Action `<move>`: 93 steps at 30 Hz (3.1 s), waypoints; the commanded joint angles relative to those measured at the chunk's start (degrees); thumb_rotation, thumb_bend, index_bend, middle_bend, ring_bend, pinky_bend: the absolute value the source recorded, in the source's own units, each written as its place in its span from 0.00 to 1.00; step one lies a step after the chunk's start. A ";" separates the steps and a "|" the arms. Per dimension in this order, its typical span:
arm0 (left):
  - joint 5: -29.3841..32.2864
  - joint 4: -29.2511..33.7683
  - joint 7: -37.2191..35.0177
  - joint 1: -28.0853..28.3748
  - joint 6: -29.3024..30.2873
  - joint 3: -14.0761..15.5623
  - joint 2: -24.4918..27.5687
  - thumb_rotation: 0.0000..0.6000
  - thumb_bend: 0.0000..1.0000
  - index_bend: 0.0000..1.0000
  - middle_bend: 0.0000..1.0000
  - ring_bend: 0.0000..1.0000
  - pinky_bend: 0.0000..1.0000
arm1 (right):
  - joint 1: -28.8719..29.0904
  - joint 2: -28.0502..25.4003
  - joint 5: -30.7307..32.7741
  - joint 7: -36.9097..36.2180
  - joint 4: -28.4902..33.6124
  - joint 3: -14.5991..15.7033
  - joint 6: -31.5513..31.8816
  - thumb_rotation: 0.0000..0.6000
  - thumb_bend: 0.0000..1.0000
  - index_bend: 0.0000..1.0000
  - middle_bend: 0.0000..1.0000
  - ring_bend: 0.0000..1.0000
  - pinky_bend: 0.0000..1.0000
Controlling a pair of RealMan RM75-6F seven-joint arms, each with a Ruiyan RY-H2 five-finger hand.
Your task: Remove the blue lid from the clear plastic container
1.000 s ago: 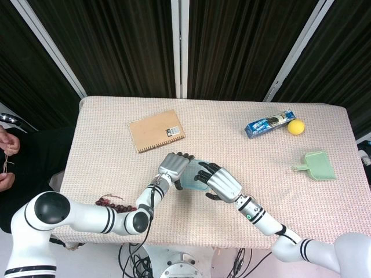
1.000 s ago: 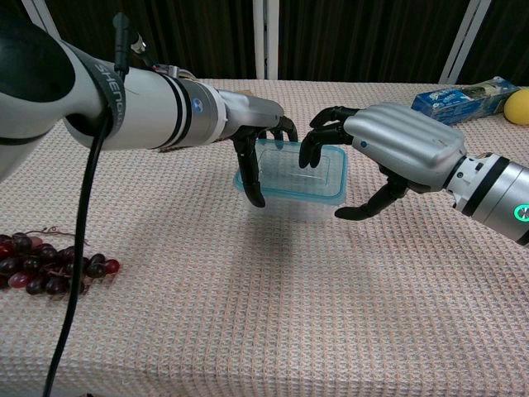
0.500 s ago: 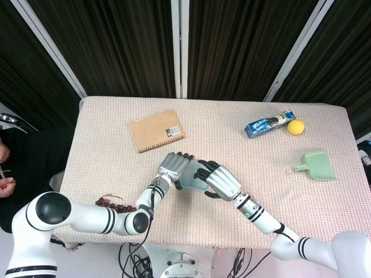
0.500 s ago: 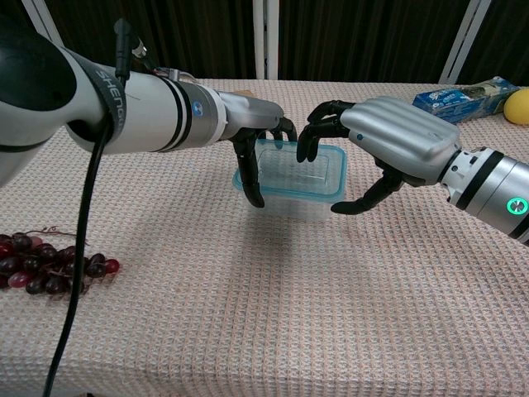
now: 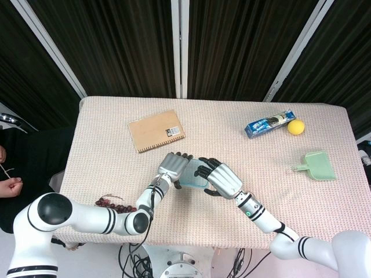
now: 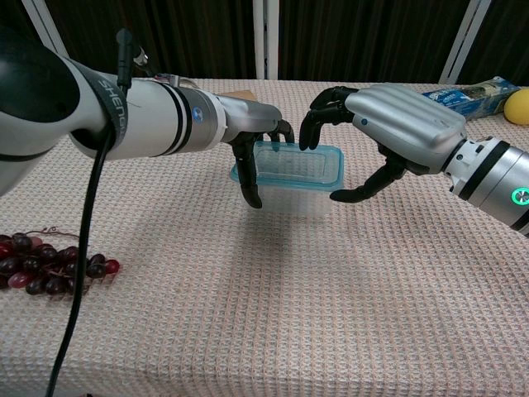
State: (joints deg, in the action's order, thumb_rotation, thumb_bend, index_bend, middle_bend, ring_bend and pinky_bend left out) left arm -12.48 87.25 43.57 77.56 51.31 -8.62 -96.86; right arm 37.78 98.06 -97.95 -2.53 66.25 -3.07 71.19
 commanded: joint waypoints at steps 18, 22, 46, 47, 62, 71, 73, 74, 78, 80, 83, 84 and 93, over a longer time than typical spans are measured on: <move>-2.25 -1.17 -0.80 -1.15 0.33 -0.40 -1.26 1.00 0.00 0.26 0.29 0.16 0.27 | 0.02 -0.35 0.36 -0.76 0.15 -0.28 2.21 1.00 0.15 0.42 0.40 0.19 0.32; -2.57 -1.18 -0.98 -1.36 0.16 -0.53 -1.26 1.00 0.00 0.26 0.29 0.16 0.27 | 0.00 -0.45 0.46 -0.79 0.15 -0.30 2.44 1.00 0.19 0.43 0.40 0.19 0.32; -4.54 -2.26 -2.27 -2.51 -0.28 -0.99 -1.99 1.00 0.00 0.26 0.29 0.16 0.26 | -0.31 -1.22 0.29 -1.77 0.20 -0.28 4.49 1.00 0.26 0.44 0.41 0.20 0.33; -4.66 -2.25 -2.26 -2.51 -0.31 -1.01 -1.98 1.00 0.00 0.26 0.29 0.16 0.26 | -0.31 -1.15 0.31 -1.90 0.18 -0.24 4.45 1.00 0.26 0.44 0.41 0.20 0.33; -6.67 1.01 -4.42 -3.77 -0.64 -1.46 0.31 1.00 0.00 0.01 0.13 0.04 0.17 | -0.18 2.45 0.06 -3.06 -4.12 0.66 4.20 1.00 0.34 0.50 0.44 0.24 0.38; -7.53 4.88 -6.09 -5.45 0.72 -1.19 2.98 1.00 0.00 0.00 0.00 0.00 0.06 | -0.56 5.71 -0.43 -4.56 -8.85 -0.06 7.73 1.00 0.36 0.62 0.51 0.32 0.45; -7.67 5.78 -6.33 -5.89 1.02 -0.97 3.87 1.00 0.00 0.00 0.00 0.00 0.05 | -0.67 6.50 -0.55 -5.30 -10.16 -0.32 8.88 1.00 0.36 0.66 0.54 0.35 0.47; -7.91 6.34 -6.32 -6.16 1.29 -0.69 4.50 1.00 0.00 0.00 0.00 0.00 0.04 | -0.69 7.04 -0.69 -5.72 -11.14 -0.51 9.69 1.00 0.36 0.69 0.56 0.36 0.48; -9.78 8.19 -6.49 -7.56 3.70 0.25 6.56 1.00 0.00 0.00 0.00 0.00 0.03 | -0.54 9.21 -1.17 -7.38 -15.08 -1.66 13.25 1.00 0.36 0.78 0.63 0.43 0.52; -10.78 9.02 -6.71 -8.58 5.20 0.75 7.77 1.00 0.00 0.00 0.00 0.00 0.01 | -0.27 10.39 -1.09 -8.17 -17.43 -2.58 14.95 1.00 0.37 0.81 0.66 0.45 0.53; -11.76 10.66 -7.73 -10.31 6.34 1.18 10.17 1.00 0.00 0.00 0.00 0.00 0.01 | 0.26 11.55 -0.70 -8.69 -20.42 -3.91 16.73 1.00 0.38 0.85 0.68 0.47 0.54; -12.10 11.17 -8.06 -10.86 6.46 1.39 11.03 1.00 0.00 0.00 0.00 0.00 0.01 | 0.40 11.76 -0.52 -8.80 -21.14 -4.21 17.01 1.00 0.38 0.85 0.69 0.48 0.54; -20.10 12.69 -13.48 -19.18 11.90 4.27 18.99 1.00 0.00 0.00 0.00 0.00 0.01 | 1.46 9.02 2.85 -6.42 -26.76 -7.32 16.39 1.00 0.39 0.88 0.71 0.49 0.54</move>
State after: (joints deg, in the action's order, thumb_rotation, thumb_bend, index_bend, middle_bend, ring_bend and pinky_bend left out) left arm -30.24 99.59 31.66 60.37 61.38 -5.38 -79.46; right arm 39.07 107.84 -96.01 -9.63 40.35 -9.95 88.83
